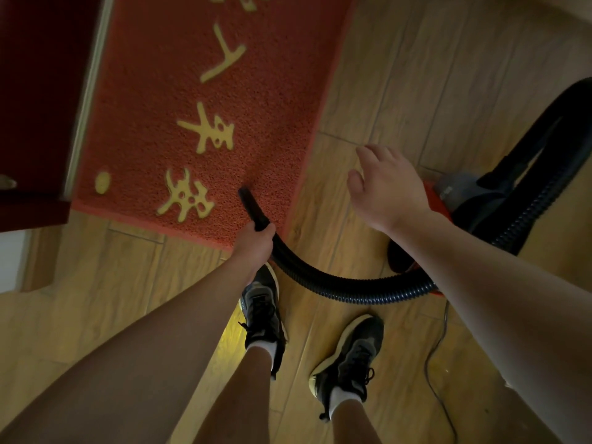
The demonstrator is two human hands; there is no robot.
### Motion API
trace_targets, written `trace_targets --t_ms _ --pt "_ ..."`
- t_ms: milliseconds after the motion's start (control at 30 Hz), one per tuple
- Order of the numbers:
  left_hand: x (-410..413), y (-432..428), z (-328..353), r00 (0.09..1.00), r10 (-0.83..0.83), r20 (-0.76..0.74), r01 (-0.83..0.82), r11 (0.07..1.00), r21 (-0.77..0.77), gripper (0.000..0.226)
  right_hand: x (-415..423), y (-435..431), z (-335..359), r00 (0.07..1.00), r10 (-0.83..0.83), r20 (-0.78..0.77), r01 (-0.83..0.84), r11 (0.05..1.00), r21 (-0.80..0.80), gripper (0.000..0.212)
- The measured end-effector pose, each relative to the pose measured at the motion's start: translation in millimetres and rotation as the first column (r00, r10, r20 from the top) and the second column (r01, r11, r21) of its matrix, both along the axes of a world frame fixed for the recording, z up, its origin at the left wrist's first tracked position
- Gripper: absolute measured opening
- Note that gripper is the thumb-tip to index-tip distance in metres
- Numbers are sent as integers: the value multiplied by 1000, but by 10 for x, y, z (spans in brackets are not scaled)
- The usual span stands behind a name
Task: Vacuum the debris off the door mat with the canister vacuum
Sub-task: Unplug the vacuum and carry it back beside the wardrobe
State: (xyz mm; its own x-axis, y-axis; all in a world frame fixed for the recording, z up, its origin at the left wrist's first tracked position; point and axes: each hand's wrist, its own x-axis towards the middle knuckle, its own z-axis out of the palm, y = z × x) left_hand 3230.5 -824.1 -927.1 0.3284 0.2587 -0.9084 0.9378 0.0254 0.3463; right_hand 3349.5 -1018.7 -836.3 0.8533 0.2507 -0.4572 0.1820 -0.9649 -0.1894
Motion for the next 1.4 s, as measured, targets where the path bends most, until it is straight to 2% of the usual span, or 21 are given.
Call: trace_targets --t_ms 100,200,333,400,567,667,833,1233,1400 --pt "49 -64 145 982 -188 21 186 979 84 49 7 -48 99 1000 -7 5 8 1000 -9 48" --pt "95 -110 264 941 -339 20 333 933 134 64 -5 -90 218 1000 -13 13 13 1000 1 55" --pt "198 -169 491 850 -525 32 514 841 169 65 -33 -169 370 1000 -6 13 5 1000 6 50" --pt "268 -193 609 792 -609 34 589 778 216 62 -41 -216 456 1000 -9 19 8 1000 4 44" --pt "412 -189 920 602 -799 -16 746 554 369 56 -74 -329 730 999 -2 53 2 1000 18 45" --pt "477 -198 1141 526 -849 -43 767 452 456 54 -102 -394 879 998 8 63 -9 1000 9 42" --pt "547 -261 1512 444 -896 -31 758 357 545 55 -183 -481 1129 997 20 77 -21 1000 10 41" --pt "695 -433 2581 290 -957 8 691 215 691 57 -266 -714 1977 993 -11 120 7 1000 30 40" --pt "800 -535 3163 268 -963 41 626 206 752 57 -254 -829 2471 987 -38 155 29 998 63 31"
